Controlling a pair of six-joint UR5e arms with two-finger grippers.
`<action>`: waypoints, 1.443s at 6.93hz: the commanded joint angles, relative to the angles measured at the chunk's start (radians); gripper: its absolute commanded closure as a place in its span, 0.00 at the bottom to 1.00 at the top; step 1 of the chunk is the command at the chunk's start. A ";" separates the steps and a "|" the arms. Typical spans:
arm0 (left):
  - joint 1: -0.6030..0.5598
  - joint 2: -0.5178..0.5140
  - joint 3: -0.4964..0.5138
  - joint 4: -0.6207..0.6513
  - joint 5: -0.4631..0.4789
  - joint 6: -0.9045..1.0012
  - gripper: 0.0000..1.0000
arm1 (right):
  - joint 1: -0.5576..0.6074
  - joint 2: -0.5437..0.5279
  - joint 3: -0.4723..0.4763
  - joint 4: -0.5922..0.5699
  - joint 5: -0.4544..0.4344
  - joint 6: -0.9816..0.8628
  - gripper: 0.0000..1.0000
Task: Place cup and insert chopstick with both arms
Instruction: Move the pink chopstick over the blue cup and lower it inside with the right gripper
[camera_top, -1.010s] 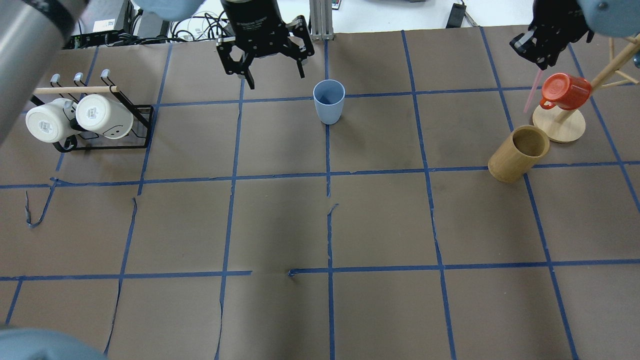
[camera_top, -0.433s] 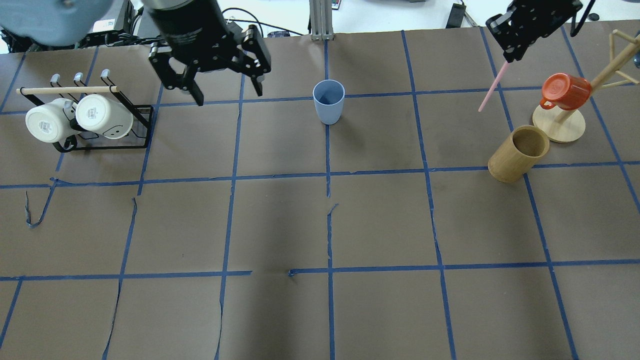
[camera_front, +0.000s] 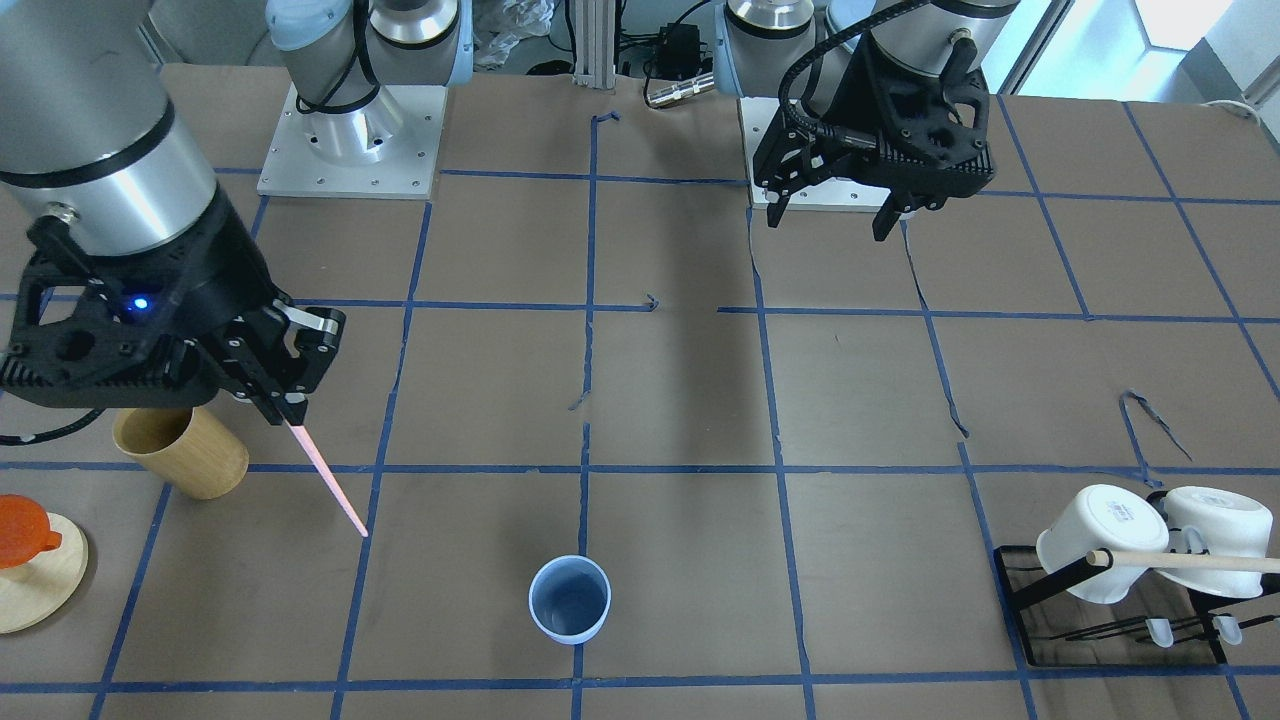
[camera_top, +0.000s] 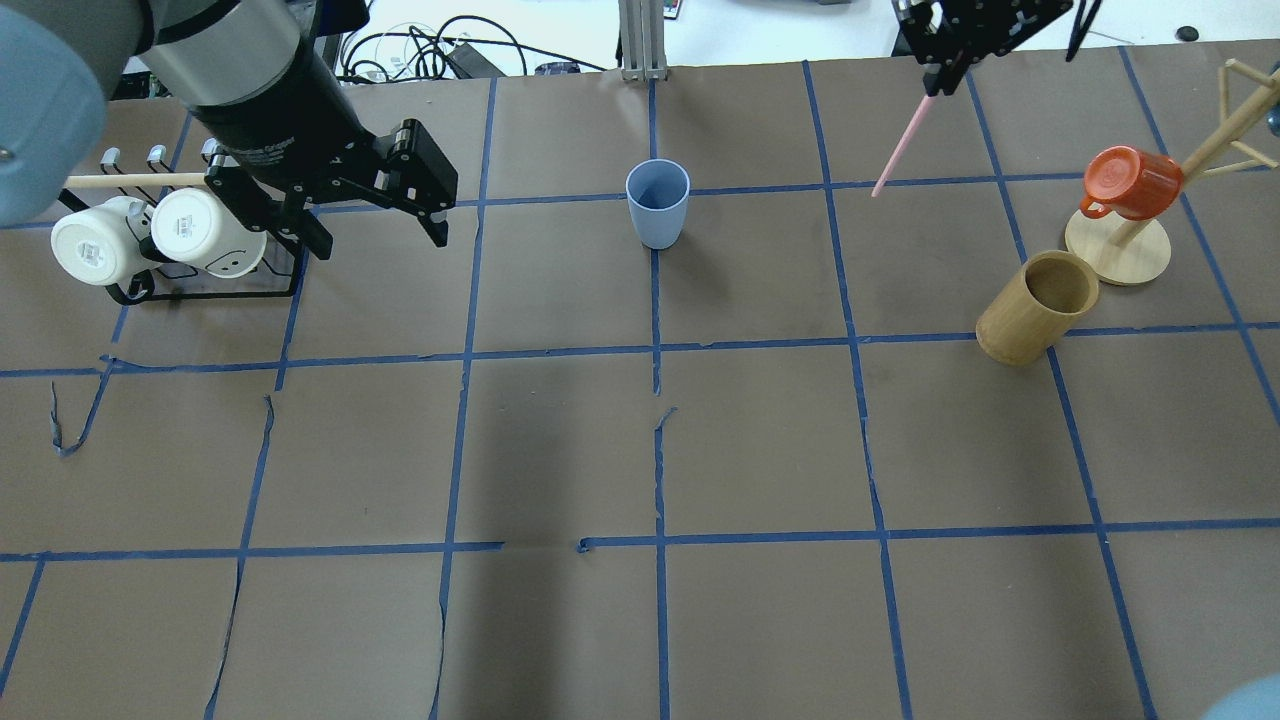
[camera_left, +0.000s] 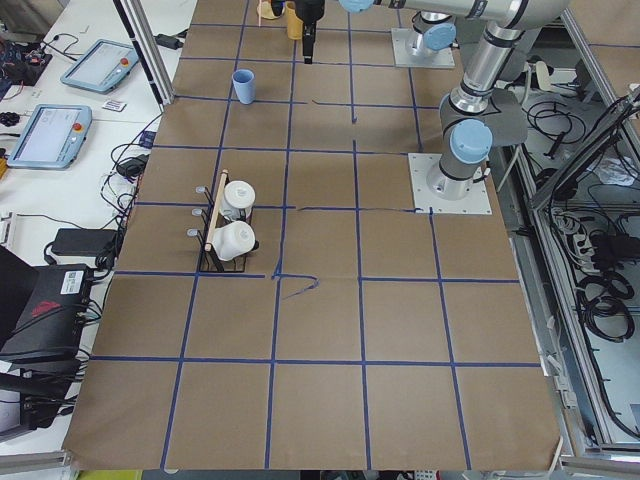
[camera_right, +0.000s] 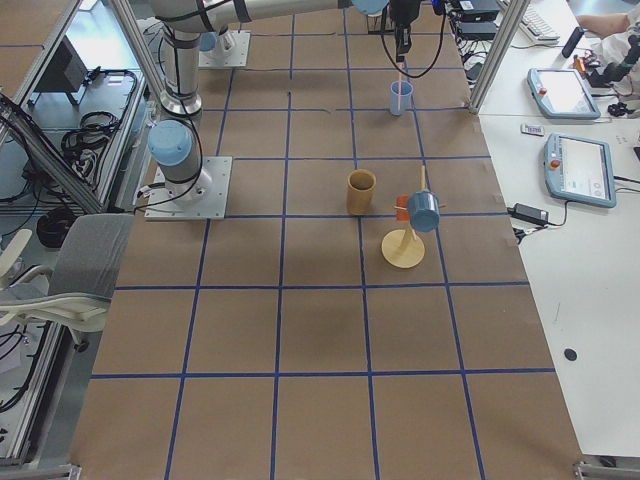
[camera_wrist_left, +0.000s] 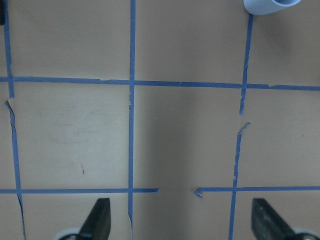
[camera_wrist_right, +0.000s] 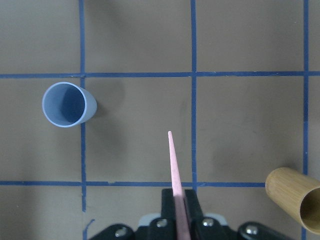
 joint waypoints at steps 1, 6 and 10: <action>0.004 0.001 -0.004 0.031 0.018 0.017 0.00 | 0.089 0.076 -0.088 0.001 0.009 0.199 0.95; 0.010 0.001 -0.004 0.032 0.029 0.022 0.00 | 0.205 0.149 -0.083 -0.066 0.048 0.387 0.96; 0.010 0.001 -0.004 0.031 0.029 0.022 0.00 | 0.209 0.198 -0.065 -0.143 0.043 0.385 0.95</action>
